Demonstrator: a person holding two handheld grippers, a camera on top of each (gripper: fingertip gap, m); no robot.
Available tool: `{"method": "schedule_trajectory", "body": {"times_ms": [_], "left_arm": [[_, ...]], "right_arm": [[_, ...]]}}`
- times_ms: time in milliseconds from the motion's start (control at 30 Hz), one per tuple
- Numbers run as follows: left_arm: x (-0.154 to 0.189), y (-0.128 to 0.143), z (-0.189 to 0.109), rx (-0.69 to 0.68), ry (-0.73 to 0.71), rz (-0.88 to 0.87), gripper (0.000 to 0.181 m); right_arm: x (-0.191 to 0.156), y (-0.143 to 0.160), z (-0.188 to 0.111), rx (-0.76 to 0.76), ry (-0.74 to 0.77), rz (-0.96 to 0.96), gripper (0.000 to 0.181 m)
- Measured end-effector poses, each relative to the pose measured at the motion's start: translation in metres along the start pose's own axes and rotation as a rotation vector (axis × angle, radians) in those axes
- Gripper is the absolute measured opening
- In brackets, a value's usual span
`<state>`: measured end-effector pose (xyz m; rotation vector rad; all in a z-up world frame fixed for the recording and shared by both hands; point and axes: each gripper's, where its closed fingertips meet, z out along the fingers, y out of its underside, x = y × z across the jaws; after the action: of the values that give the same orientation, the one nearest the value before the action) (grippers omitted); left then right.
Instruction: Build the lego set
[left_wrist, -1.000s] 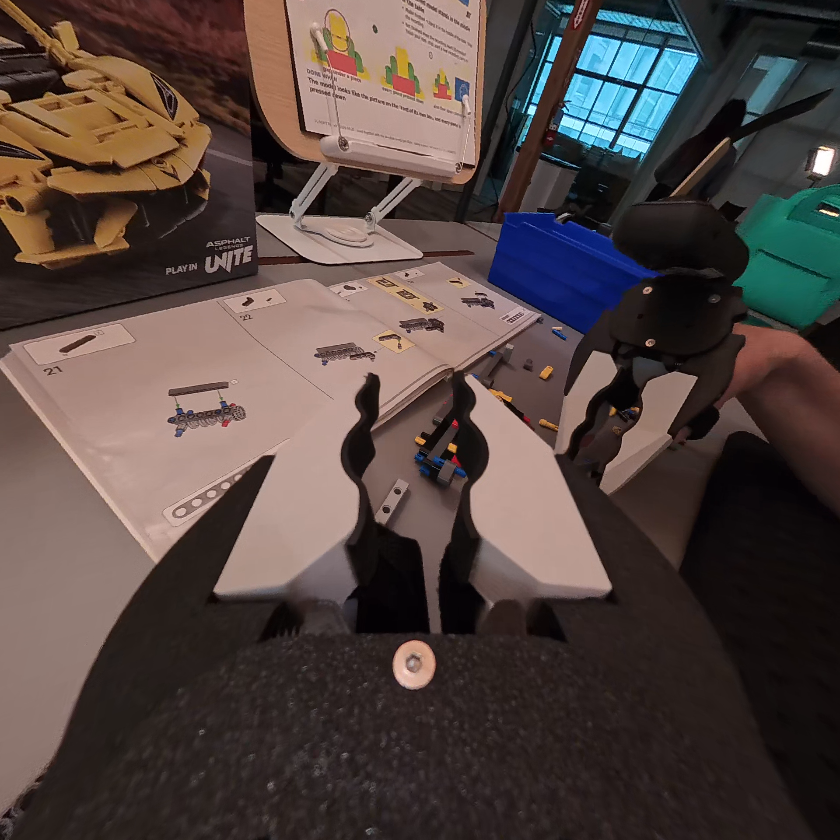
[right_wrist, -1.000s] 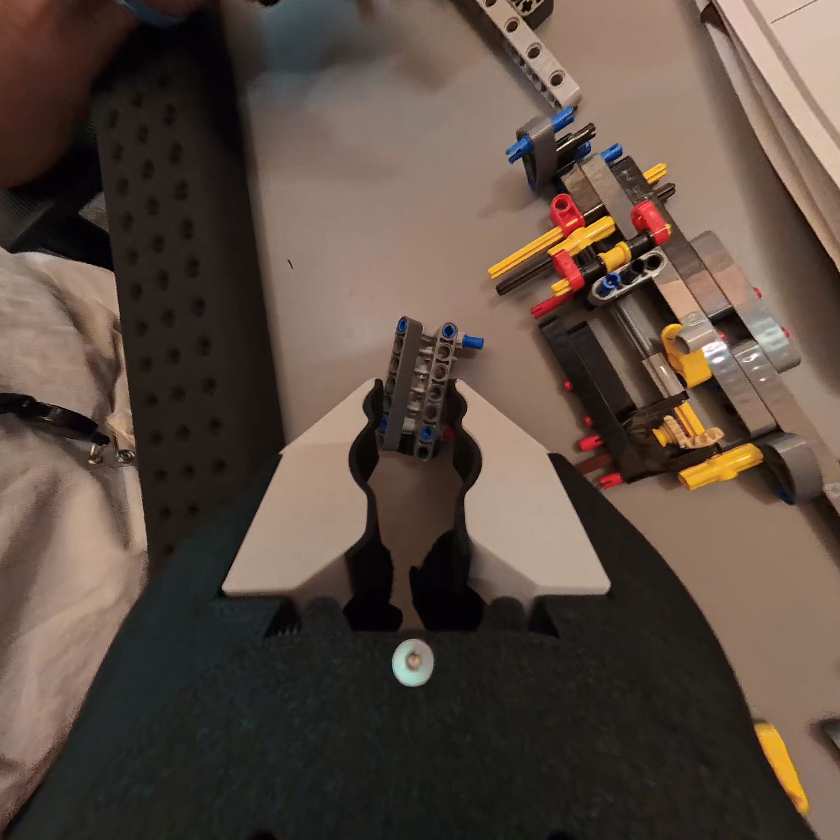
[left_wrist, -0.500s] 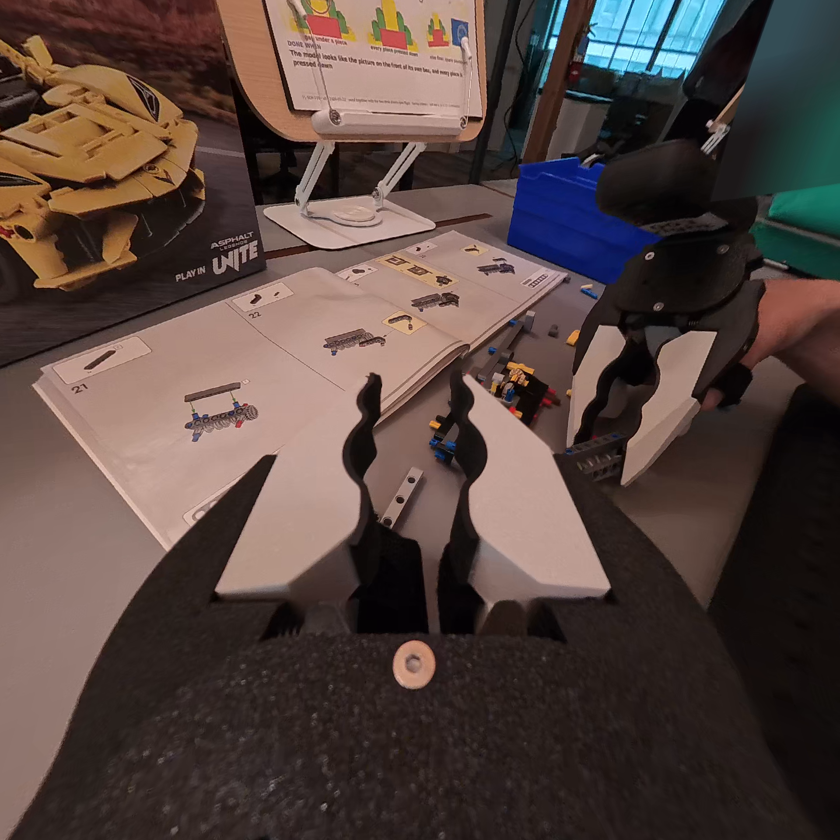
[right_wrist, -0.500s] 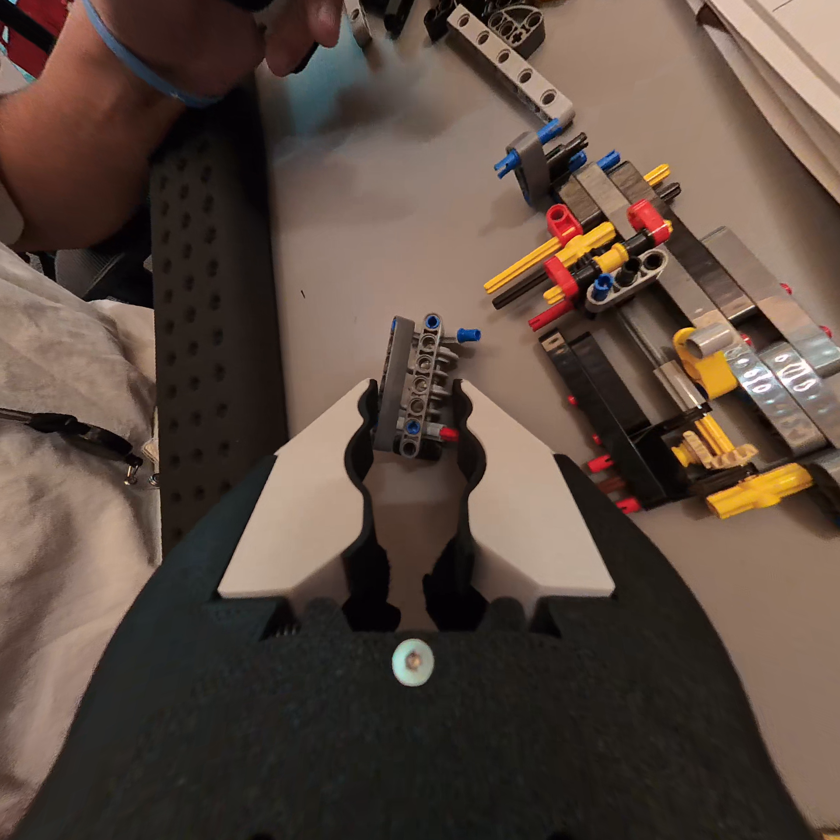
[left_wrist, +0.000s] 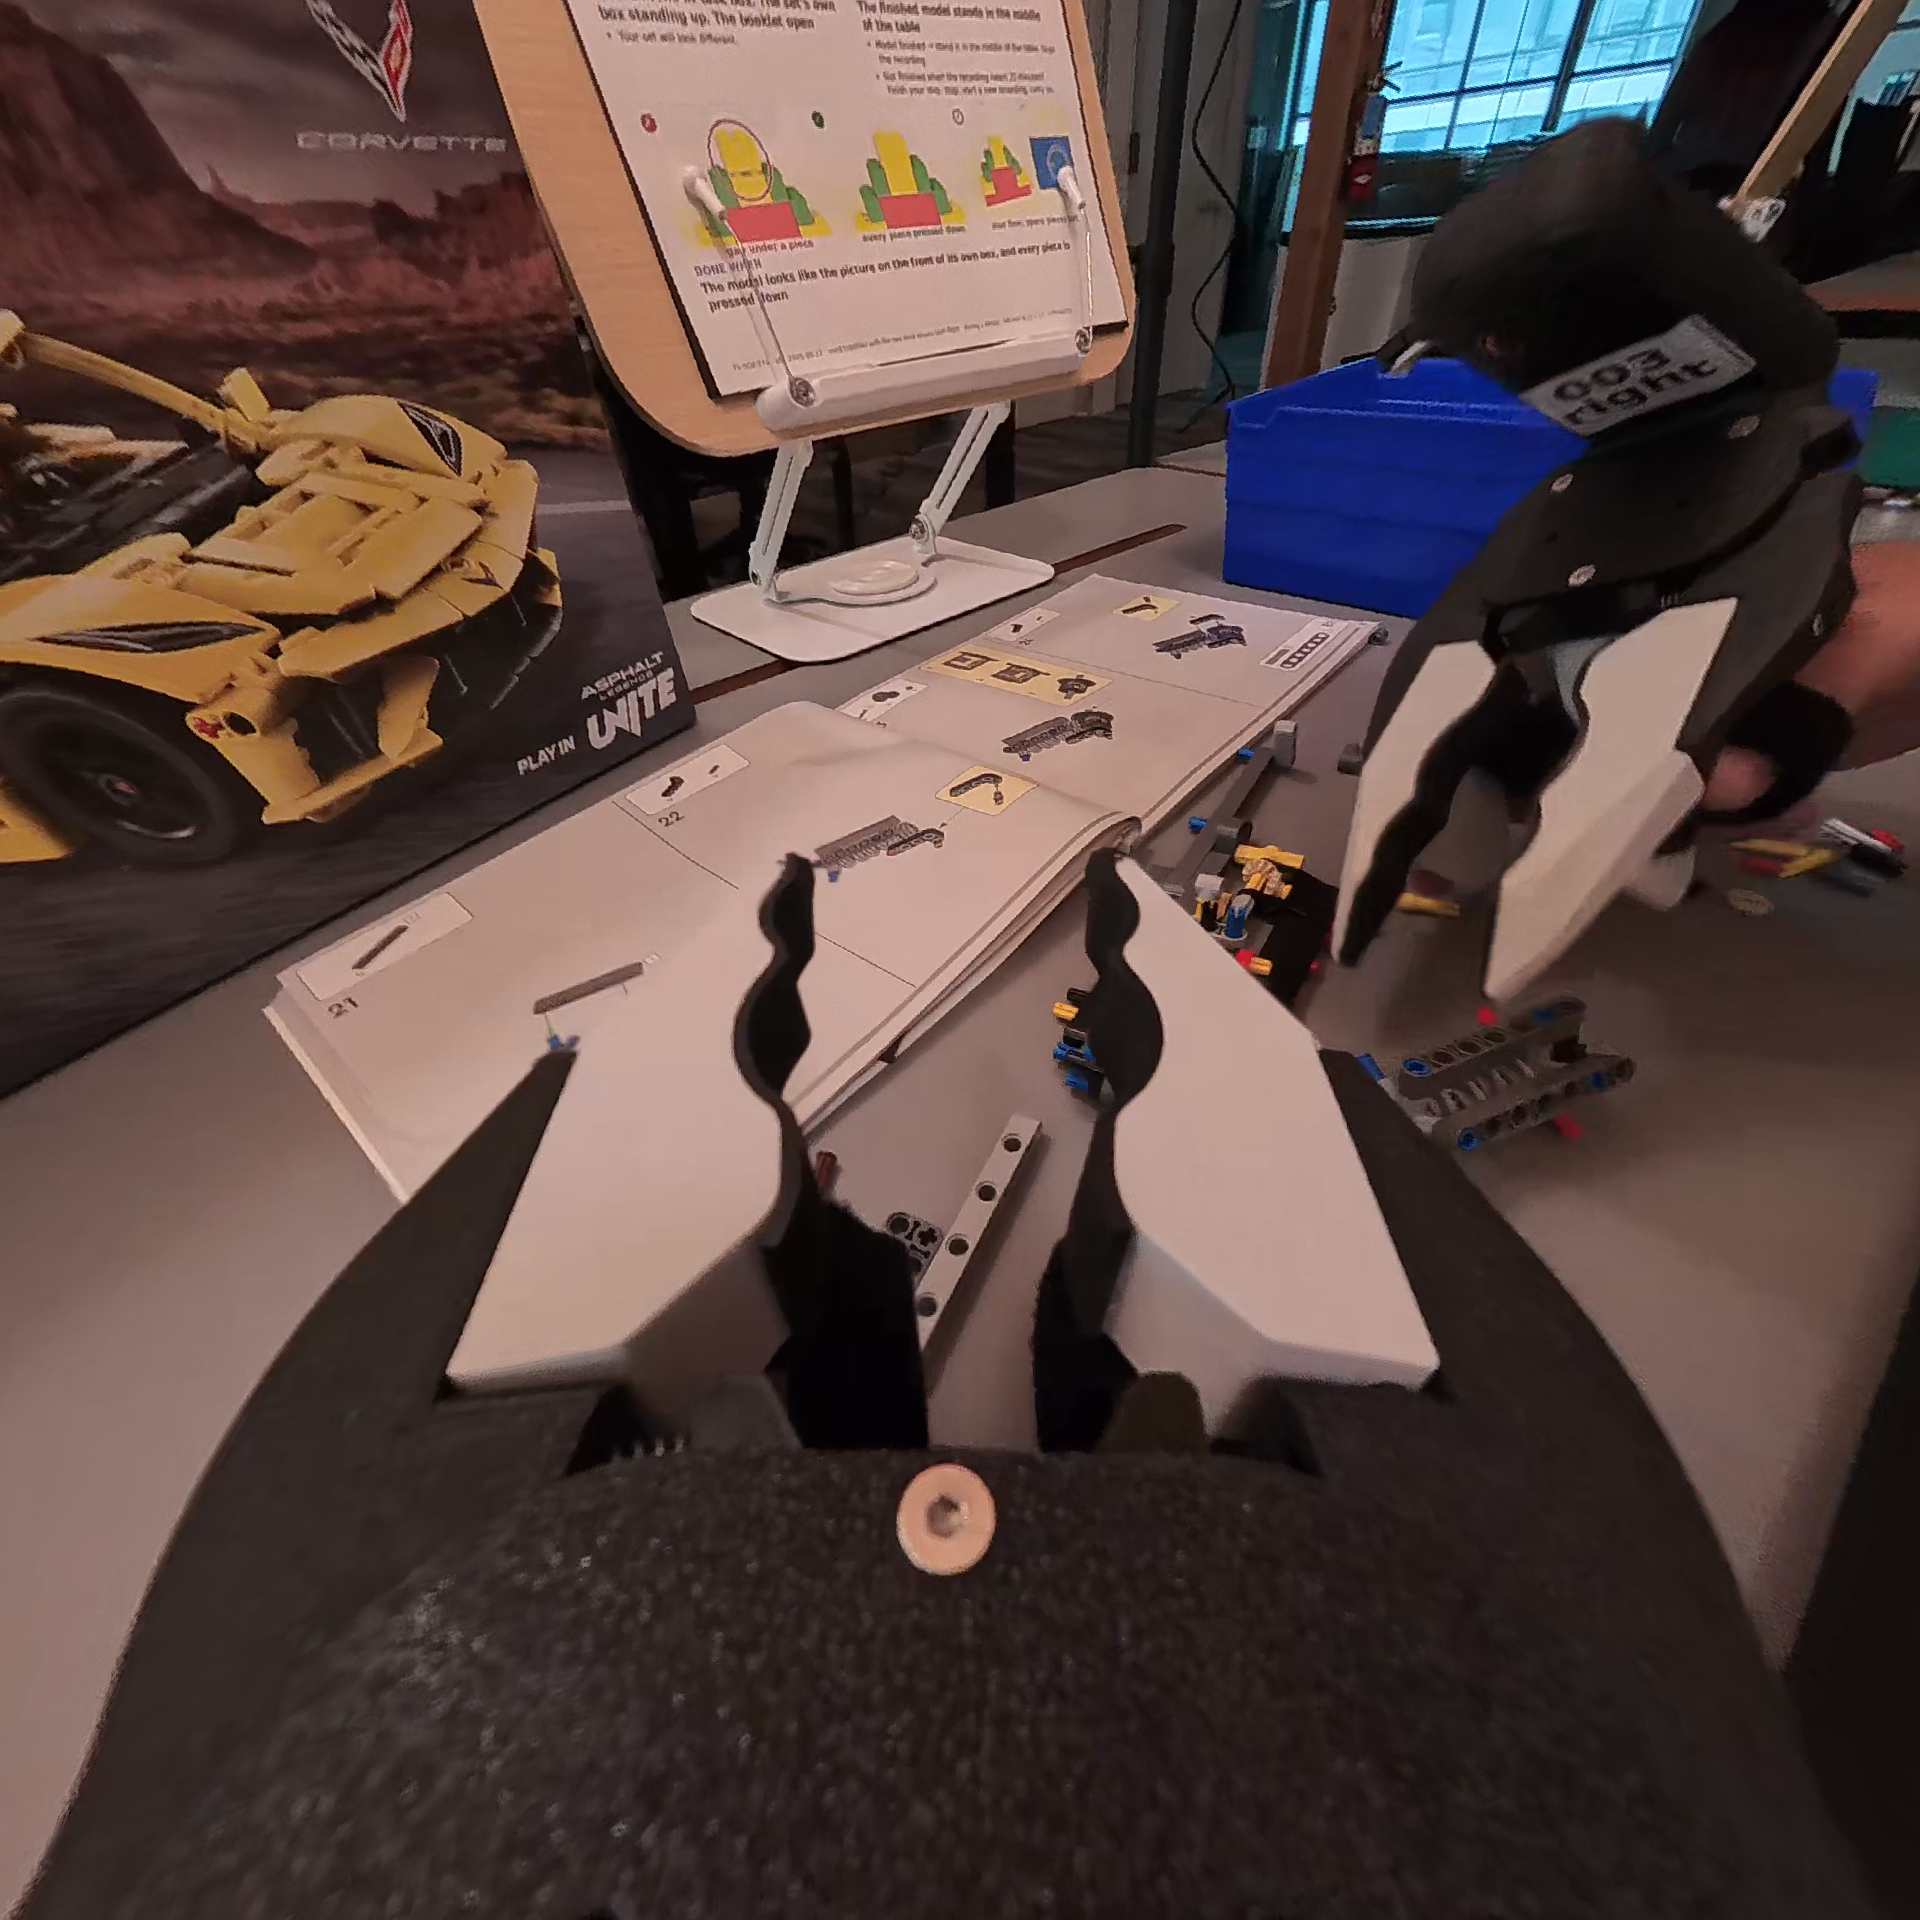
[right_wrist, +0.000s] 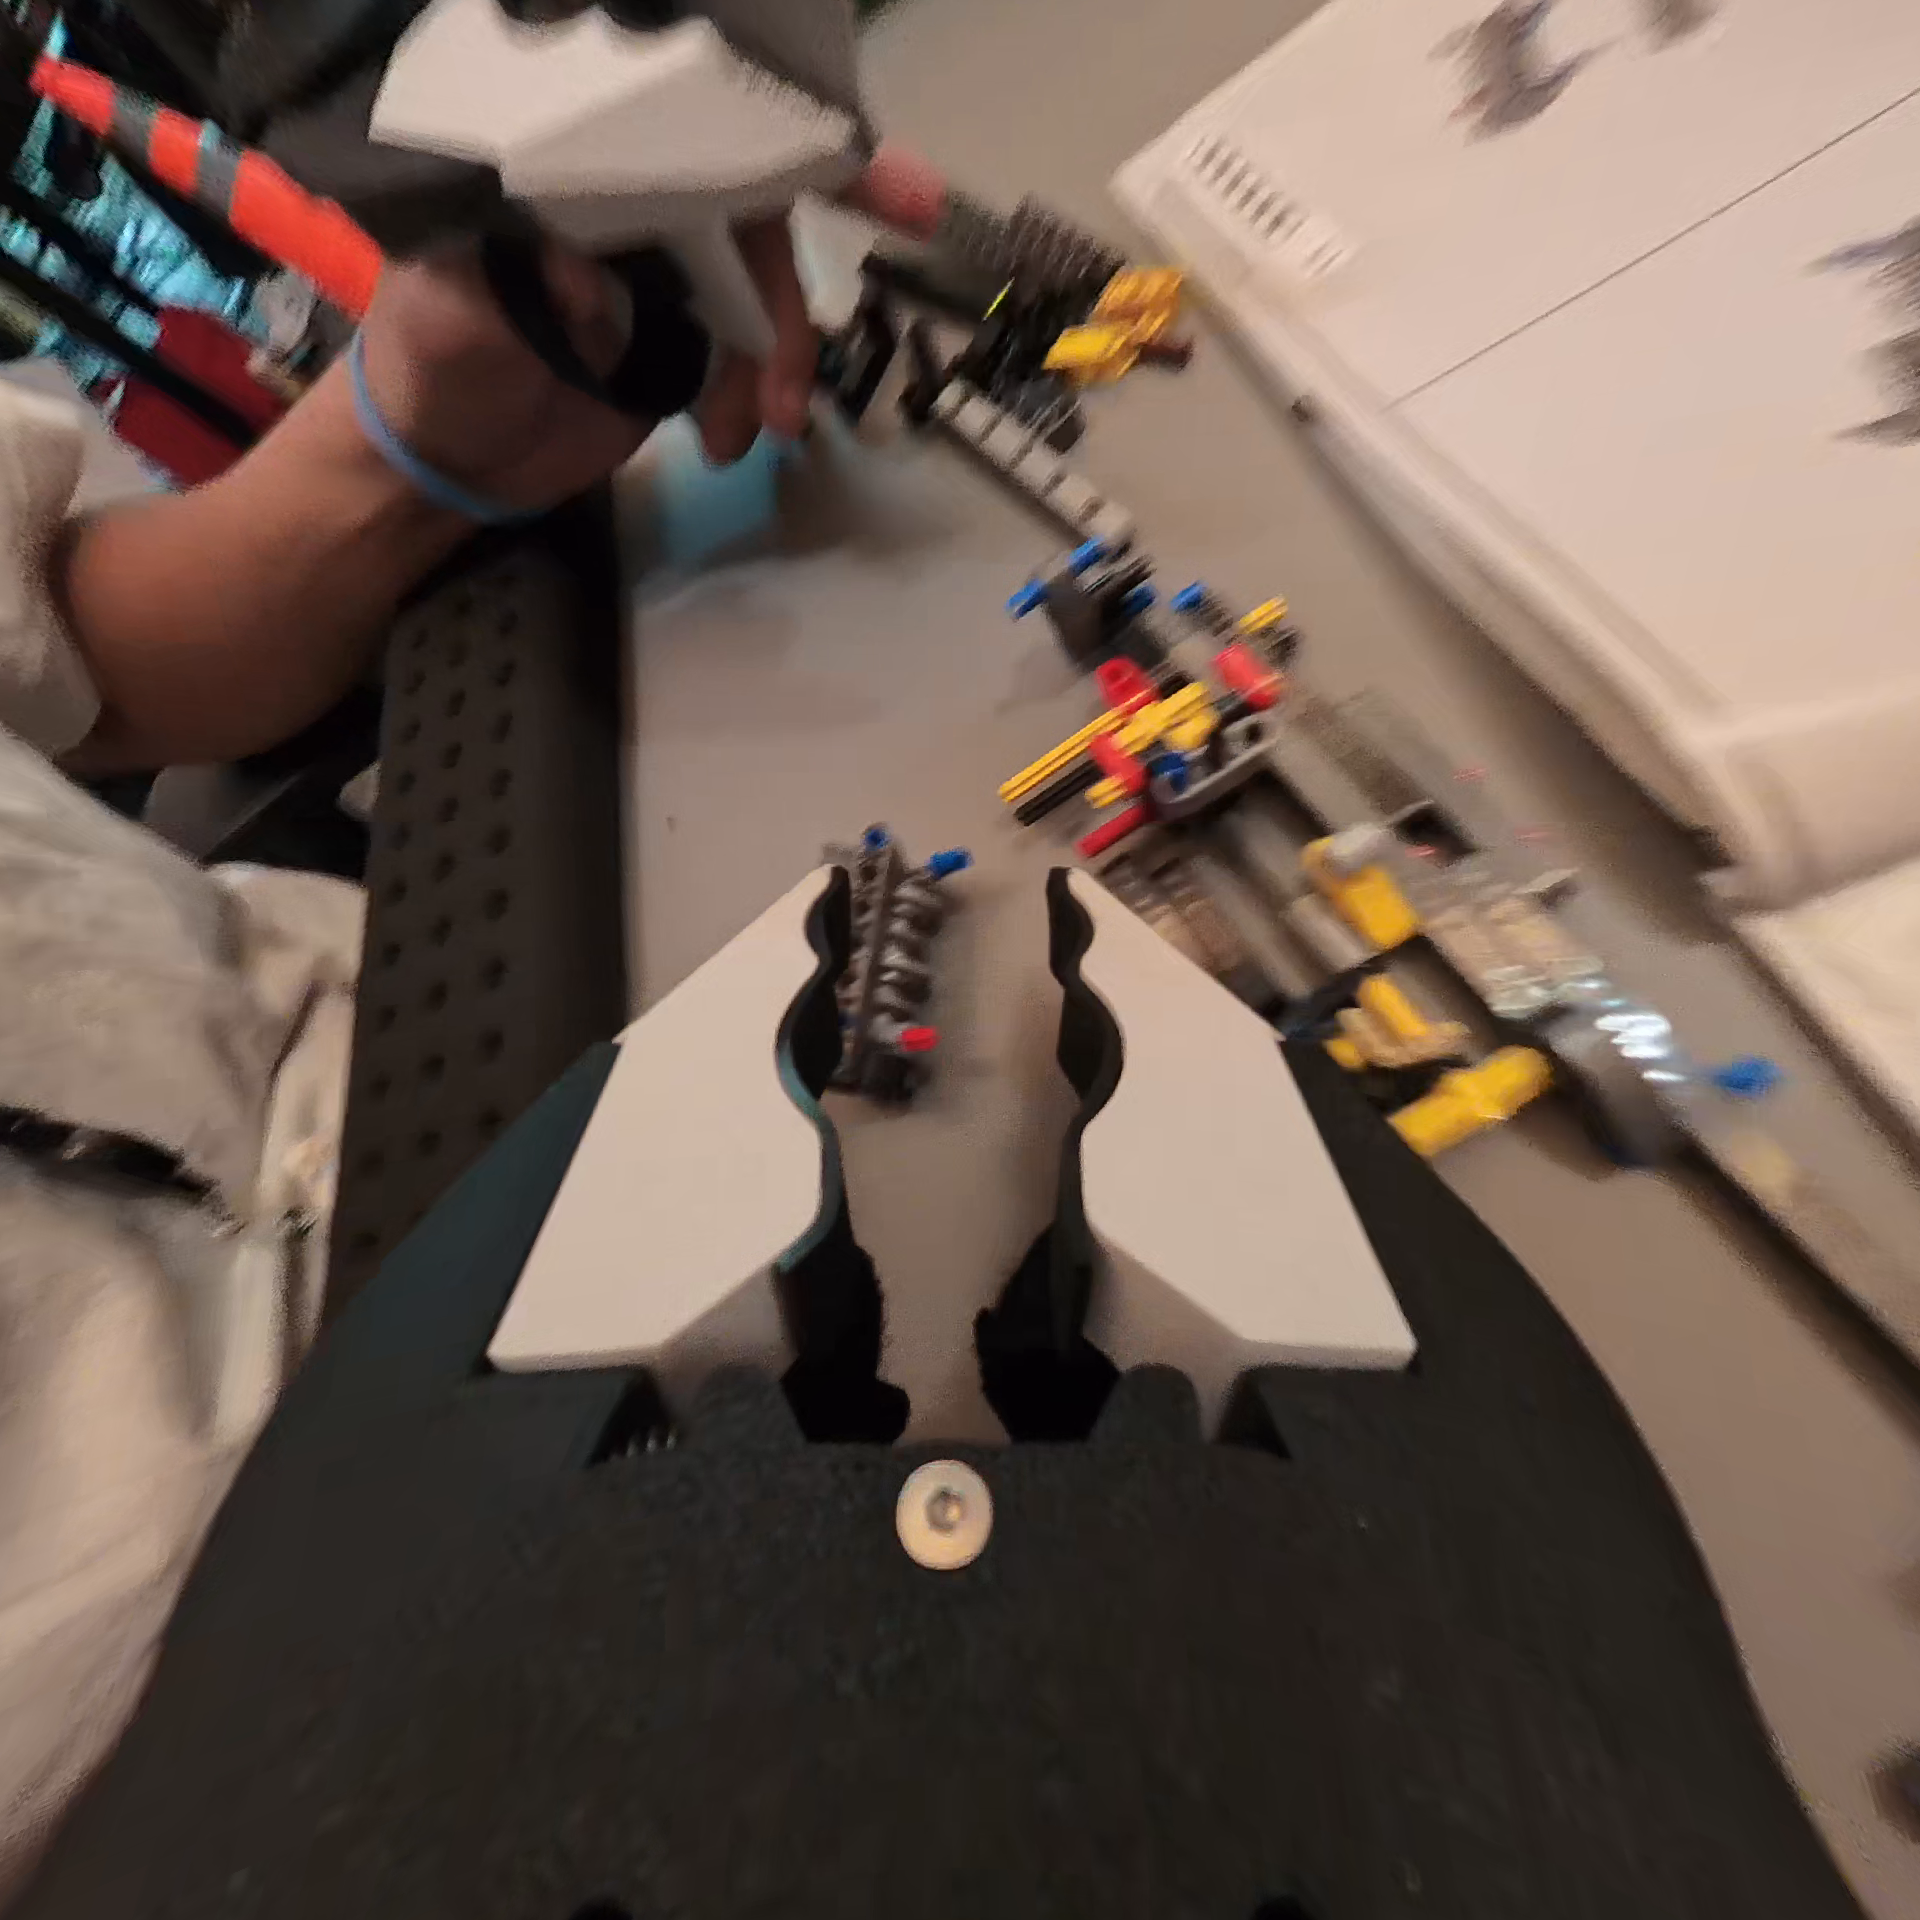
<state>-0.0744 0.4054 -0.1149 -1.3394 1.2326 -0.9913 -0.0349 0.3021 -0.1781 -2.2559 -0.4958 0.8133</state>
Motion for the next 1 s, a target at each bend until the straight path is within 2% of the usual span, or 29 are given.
{"method": "schedule_trajectory", "body": {"times_ms": [67, 167, 300, 400, 467, 567, 700, 800, 867, 1000], "left_arm": [[-0.001, -0.004, -0.002, 0.024, -0.017, 0.021, 0.051], [-0.002, -0.003, -0.002, 0.02, -0.017, 0.007, 0.047], [-0.01, -0.001, -0.007, -0.009, -0.051, -0.038, 0.035], [-0.026, 0.001, -0.014, -0.026, -0.126, -0.078, 0.031], [-0.04, -0.006, -0.024, 0.025, -0.158, -0.15, 0.025], [-0.059, -0.023, -0.046, 0.11, -0.098, -0.274, 0.023], [-0.089, -0.03, -0.084, 0.042, -0.121, -0.272, 0.023], [-0.091, -0.034, -0.106, -0.001, -0.1, -0.295, 0.023], [-0.083, -0.026, -0.113, -0.071, -0.072, -0.293, 0.023], [-0.064, 0.011, -0.118, -0.301, -0.031, -0.219, 0.025]], "right_arm": [[0.025, -0.013, -0.015, 0.097, 0.13, 0.001, 0.038], [0.074, -0.026, -0.048, 0.222, 0.428, 0.0, 0.037], [0.094, -0.035, -0.082, 0.333, 0.631, -0.037, 0.035], [0.095, -0.034, -0.087, 0.364, 0.652, -0.013, 0.034], [0.093, -0.036, -0.087, 0.381, 0.641, -0.008, 0.031], [0.092, -0.037, -0.09, 0.397, 0.652, -0.014, 0.029], [0.089, -0.04, -0.095, 0.429, 0.65, -0.012, 0.026], [0.09, -0.038, -0.092, 0.423, 0.624, 0.012, 0.025], [0.088, -0.039, -0.092, 0.429, 0.616, 0.012, 0.025], [0.087, -0.039, -0.089, 0.421, 0.609, 0.009, 0.025]]}}
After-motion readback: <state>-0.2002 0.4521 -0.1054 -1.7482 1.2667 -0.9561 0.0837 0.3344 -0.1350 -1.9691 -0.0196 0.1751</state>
